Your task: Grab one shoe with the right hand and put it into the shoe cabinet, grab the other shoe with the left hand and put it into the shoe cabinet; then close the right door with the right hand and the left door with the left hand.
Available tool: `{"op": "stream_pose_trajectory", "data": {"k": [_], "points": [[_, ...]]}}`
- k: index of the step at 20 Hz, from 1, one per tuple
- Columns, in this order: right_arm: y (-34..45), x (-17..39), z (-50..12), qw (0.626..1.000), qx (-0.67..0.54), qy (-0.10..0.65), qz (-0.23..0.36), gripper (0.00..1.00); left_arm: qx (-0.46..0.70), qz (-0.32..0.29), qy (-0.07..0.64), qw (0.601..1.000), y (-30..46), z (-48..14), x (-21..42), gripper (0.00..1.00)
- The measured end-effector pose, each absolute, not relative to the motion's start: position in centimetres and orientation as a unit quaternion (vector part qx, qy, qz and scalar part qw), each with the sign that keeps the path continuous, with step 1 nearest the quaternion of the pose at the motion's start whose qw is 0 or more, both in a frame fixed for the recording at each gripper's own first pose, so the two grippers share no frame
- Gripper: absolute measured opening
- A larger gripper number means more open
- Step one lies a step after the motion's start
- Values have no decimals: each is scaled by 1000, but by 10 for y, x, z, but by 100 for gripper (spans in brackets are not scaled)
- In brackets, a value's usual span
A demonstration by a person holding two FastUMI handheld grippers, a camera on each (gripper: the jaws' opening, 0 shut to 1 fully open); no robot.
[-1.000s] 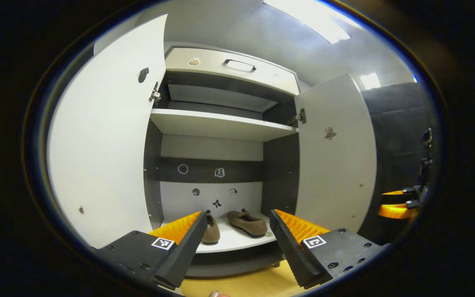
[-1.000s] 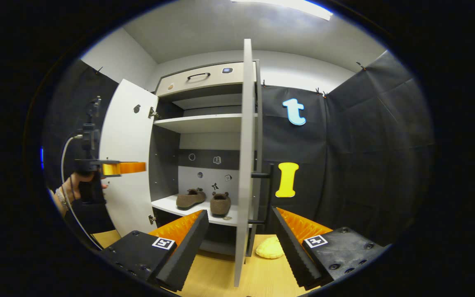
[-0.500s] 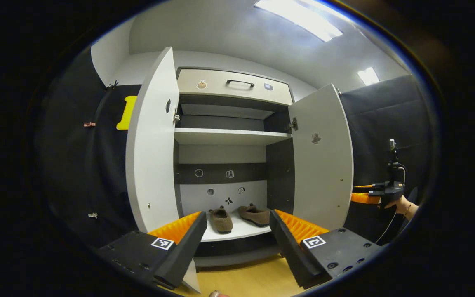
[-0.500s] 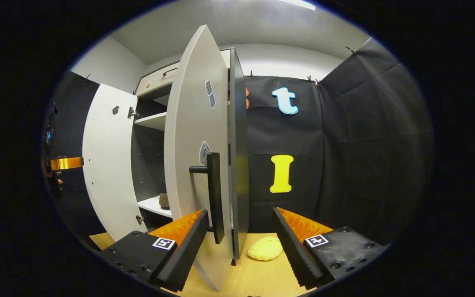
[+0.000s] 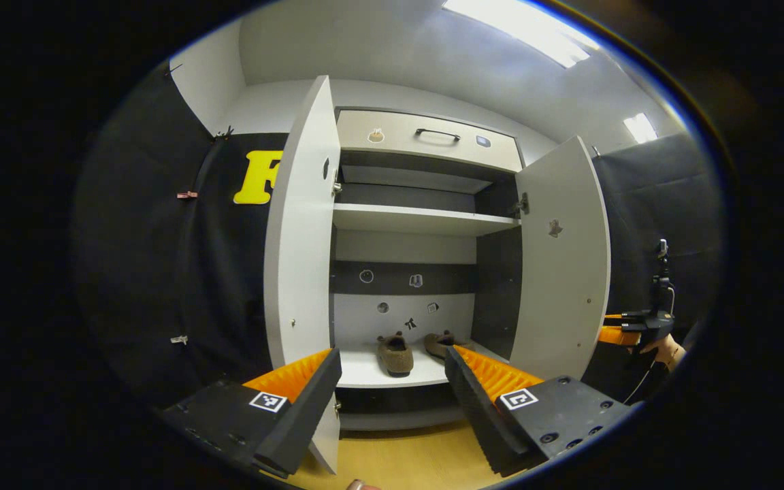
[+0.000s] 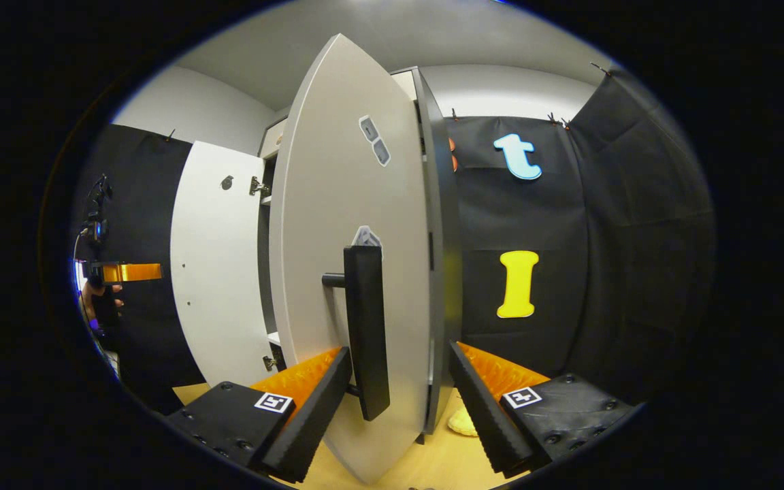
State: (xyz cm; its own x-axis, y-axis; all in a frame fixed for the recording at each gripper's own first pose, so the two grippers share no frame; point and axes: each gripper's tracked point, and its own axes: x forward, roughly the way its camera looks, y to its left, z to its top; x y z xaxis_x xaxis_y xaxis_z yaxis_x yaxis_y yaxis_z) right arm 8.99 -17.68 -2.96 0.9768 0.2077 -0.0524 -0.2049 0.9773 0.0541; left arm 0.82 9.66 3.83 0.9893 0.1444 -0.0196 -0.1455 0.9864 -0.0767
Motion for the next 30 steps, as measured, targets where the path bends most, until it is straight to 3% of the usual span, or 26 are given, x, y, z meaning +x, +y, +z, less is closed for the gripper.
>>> {"op": "stream_pose_trajectory", "data": {"k": [6,11,17,18,19,30], "points": [[-119,120,-39,988,45,33,144,96,-43,116,7,992,123,38,-26,97],[-61,162,-44,990,-11,15,137,98,-14,150,20,988,150,35,-49,97],[-29,215,-53,997,-31,11,69,96,-18,167,37,985,184,21,-74,97],[-28,220,-54,998,-30,10,58,91,-20,166,42,985,183,18,-80,97],[-26,228,-56,998,-27,10,47,96,-21,163,45,985,183,15,-85,97],[-30,273,-66,995,-69,-19,-71,95,-36,90,57,994,211,-2,-57,98]]}}
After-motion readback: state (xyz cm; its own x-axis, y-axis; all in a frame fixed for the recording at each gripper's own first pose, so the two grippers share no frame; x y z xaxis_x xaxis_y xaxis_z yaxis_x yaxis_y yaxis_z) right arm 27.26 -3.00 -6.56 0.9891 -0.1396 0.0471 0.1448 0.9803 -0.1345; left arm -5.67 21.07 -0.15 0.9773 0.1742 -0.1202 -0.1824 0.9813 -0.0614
